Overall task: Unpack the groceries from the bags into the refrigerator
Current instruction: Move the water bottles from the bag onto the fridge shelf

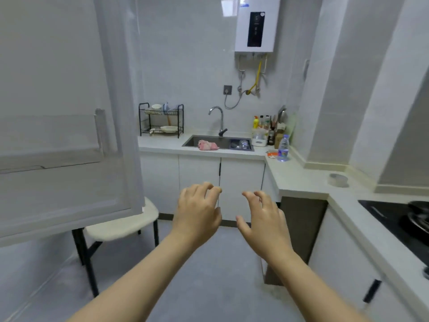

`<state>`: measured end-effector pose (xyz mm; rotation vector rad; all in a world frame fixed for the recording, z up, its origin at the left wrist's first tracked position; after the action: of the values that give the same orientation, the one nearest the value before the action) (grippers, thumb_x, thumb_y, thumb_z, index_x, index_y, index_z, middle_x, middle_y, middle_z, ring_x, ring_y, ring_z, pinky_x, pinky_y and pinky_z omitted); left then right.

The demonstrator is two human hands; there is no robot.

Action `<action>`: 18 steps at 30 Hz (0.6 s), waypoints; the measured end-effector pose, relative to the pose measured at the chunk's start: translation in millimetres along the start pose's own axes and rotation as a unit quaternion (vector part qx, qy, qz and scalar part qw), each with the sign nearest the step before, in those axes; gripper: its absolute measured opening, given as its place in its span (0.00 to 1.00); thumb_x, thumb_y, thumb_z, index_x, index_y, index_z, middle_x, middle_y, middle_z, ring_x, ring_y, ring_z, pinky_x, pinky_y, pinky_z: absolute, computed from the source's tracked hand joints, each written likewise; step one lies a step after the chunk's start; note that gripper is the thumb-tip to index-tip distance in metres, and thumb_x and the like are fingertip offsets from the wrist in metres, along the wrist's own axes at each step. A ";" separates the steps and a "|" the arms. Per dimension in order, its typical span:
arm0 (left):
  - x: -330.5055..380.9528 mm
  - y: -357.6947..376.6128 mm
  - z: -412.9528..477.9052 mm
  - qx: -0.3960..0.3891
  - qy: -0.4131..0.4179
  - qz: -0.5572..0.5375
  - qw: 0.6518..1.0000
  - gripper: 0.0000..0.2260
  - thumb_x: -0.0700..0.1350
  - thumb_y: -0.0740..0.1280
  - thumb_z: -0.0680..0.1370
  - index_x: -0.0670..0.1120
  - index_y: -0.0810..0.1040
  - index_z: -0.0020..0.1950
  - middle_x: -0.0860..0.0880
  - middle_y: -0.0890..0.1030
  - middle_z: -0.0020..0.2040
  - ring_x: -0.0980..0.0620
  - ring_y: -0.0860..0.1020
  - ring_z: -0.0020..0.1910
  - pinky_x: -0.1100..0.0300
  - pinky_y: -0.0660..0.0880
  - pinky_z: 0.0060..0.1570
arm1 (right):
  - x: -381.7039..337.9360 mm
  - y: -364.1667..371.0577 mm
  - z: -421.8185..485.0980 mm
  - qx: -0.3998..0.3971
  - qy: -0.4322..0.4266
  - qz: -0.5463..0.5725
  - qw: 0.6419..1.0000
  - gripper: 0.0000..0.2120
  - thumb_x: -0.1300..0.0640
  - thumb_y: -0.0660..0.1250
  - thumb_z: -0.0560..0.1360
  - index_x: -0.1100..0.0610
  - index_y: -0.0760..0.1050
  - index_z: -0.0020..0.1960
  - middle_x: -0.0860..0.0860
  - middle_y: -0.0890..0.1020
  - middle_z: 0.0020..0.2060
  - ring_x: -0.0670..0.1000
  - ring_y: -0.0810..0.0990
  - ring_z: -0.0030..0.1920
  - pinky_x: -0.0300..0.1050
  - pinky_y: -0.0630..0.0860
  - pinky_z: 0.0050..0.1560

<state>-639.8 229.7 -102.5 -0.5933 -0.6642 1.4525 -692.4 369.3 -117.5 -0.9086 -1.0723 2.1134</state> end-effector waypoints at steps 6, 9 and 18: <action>106.6 48.4 -11.5 -0.067 0.104 -0.104 0.987 0.18 0.41 0.77 0.62 0.43 0.80 0.50 0.46 0.81 0.47 0.45 0.80 0.42 0.53 0.77 0.40 | 86.6 -35.2 -81.8 -0.005 0.165 -0.072 0.984 0.26 0.46 0.58 0.78 0.47 0.54 0.73 0.50 0.58 0.73 0.51 0.58 0.72 0.47 0.59 0.69; 155.6 63.0 -23.9 -0.097 0.147 -0.145 0.974 0.19 0.42 0.78 0.62 0.44 0.79 0.50 0.47 0.81 0.47 0.46 0.80 0.44 0.53 0.77 0.40 | 115.1 -52.1 -124.5 -0.007 0.228 -0.091 0.969 0.26 0.46 0.57 0.78 0.47 0.54 0.73 0.50 0.58 0.73 0.50 0.58 0.73 0.48 0.58 0.70; 296.2 72.3 -67.5 -0.170 0.274 -0.249 0.913 0.20 0.44 0.76 0.65 0.45 0.79 0.55 0.45 0.80 0.55 0.44 0.79 0.53 0.51 0.77 0.48 | 171.4 -102.1 -254.1 0.021 0.398 -0.142 0.906 0.24 0.46 0.56 0.79 0.48 0.56 0.72 0.49 0.57 0.73 0.50 0.57 0.72 0.46 0.57 0.69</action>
<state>-639.7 530.5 -186.5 -0.9746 -0.5624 0.6440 -574.3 659.8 -195.4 -1.3307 -0.6602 1.3032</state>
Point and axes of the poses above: each hand's wrist, its own z-axis towards the middle knuckle, its own y-axis out of the palm, x = y × z, the point moved 3 cm from there along z, towards the middle knuckle
